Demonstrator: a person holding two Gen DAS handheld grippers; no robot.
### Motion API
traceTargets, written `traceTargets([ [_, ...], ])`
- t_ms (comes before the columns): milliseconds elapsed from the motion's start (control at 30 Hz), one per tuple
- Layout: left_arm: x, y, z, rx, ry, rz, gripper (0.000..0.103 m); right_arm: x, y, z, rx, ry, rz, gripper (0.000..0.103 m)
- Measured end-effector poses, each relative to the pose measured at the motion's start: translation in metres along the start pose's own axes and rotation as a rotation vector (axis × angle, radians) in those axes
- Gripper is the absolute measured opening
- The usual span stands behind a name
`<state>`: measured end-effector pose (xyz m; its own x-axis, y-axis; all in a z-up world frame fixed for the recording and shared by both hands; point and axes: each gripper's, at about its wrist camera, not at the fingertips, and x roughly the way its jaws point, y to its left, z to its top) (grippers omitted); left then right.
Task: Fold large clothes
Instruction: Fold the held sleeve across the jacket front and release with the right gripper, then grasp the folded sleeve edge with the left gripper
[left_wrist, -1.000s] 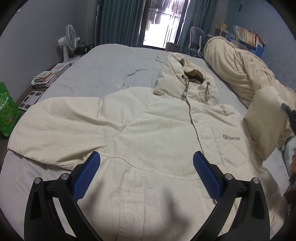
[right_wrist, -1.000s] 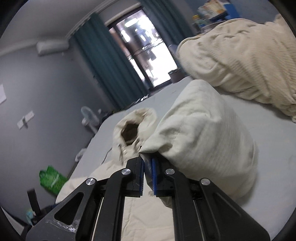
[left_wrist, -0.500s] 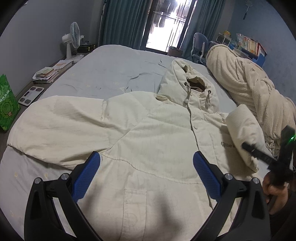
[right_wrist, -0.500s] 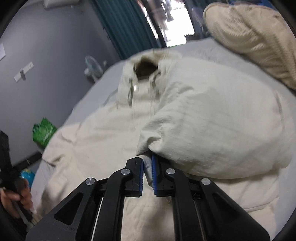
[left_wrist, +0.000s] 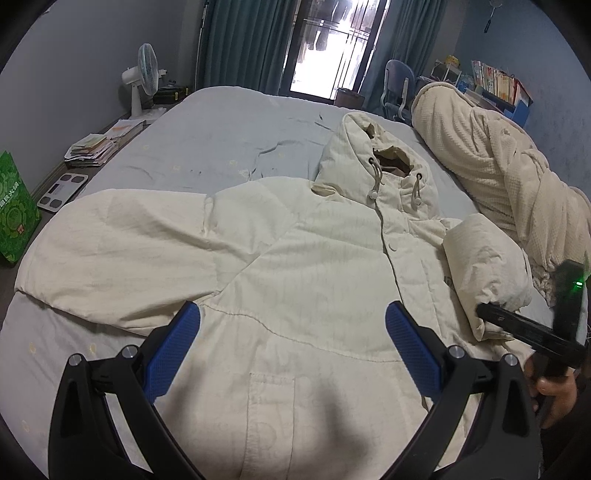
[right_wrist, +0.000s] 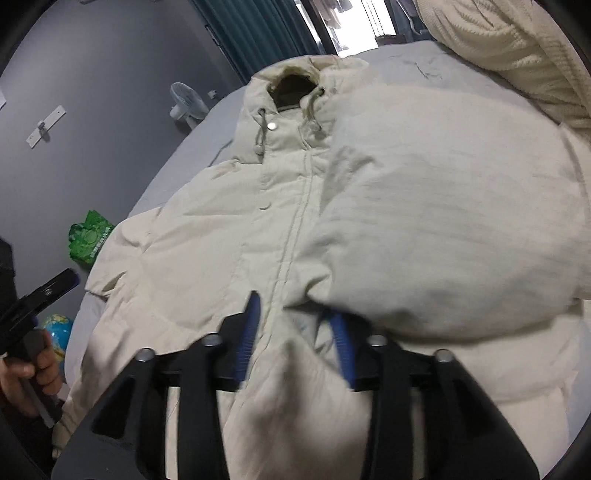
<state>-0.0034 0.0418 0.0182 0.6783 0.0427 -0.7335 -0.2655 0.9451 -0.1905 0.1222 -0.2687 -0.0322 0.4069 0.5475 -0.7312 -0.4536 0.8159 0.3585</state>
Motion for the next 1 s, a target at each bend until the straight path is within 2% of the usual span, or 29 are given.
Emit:
traceTargets([
  [67,0.0,-0.001,0.0,0.004,0.0,0.002,0.096,-0.018,-0.001,-0.003,-0.012,-0.014,-0.009,0.061],
  [167,0.001,-0.004,-0.002,0.021,0.004,0.008,0.096,-0.047,-0.011,-0.007,0.0,-0.053,-0.031,0.065],
  [333,0.004,-0.016,-0.01,0.074,0.017,0.025,0.096,-0.086,-0.042,-0.015,0.095,-0.127,0.022,0.074],
  [500,0.01,-0.026,-0.016,0.114,0.037,0.032,0.096,-0.091,-0.053,-0.025,0.144,-0.145,0.084,0.076],
  [667,0.01,-0.032,-0.019,0.145,0.023,0.043,0.096,-0.079,-0.049,-0.03,0.143,-0.109,0.061,0.076],
  [733,0.008,-0.038,-0.02,0.176,0.001,0.047,0.096,-0.087,-0.06,-0.033,0.195,-0.142,0.035,0.076],
  [867,0.006,-0.065,-0.017,0.262,-0.023,0.023,0.096,-0.11,-0.101,-0.04,0.376,-0.241,-0.015,0.079],
  [1000,0.009,-0.115,-0.01,0.341,-0.035,-0.047,0.096,-0.126,-0.135,-0.048,0.532,-0.325,-0.1,0.081],
])
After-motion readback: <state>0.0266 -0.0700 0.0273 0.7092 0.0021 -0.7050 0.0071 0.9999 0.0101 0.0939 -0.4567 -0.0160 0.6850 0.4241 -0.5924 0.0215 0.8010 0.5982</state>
